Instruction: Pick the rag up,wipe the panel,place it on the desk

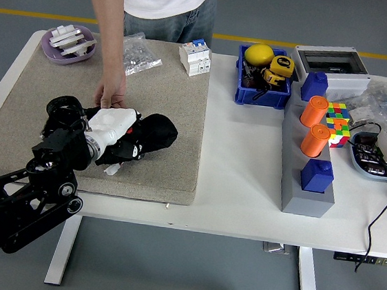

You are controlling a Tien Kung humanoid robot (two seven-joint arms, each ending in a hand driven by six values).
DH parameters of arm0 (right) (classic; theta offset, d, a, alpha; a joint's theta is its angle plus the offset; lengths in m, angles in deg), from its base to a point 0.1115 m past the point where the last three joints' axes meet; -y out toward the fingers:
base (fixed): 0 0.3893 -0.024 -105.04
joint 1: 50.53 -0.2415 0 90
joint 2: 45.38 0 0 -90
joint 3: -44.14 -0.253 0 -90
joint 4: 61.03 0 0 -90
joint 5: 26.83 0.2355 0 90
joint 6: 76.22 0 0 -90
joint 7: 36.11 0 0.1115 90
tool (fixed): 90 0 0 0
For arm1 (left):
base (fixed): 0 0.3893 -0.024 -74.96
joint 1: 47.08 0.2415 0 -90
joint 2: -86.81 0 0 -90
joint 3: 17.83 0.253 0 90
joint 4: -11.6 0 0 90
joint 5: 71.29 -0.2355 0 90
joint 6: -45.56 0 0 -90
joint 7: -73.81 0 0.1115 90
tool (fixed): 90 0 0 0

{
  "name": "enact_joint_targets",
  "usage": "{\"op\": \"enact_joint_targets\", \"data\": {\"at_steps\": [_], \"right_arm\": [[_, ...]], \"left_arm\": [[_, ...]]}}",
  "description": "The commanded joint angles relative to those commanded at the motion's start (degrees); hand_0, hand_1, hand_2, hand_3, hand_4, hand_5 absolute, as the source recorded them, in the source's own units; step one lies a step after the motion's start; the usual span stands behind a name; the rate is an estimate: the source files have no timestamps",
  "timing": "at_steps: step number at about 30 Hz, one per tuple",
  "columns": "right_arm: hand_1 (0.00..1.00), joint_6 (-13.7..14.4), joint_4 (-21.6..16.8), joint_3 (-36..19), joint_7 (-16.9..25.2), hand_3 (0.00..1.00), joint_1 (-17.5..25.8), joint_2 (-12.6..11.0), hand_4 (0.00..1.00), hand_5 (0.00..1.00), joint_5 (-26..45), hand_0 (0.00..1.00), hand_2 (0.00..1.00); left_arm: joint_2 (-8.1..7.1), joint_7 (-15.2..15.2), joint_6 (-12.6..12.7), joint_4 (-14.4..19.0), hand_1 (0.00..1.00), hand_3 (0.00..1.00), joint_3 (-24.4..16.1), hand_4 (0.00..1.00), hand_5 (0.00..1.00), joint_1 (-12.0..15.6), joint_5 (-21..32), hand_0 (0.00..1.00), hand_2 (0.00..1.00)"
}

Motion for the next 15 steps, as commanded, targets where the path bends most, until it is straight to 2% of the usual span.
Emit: {"op": "enact_joint_targets", "data": {"at_steps": [15], "right_arm": [[0.655, 0.04, -0.04, -0.43, 0.08, 0.732, 0.21, 0.0, 0.998, 0.639, -0.31, 0.737, 0.694]], "left_arm": [[-1.59, 0.47, -0.31, -2.87, 0.312, 0.47, -2.78, 0.121, 0.002, 1.28, -0.79, 0.246, 0.542]]}}
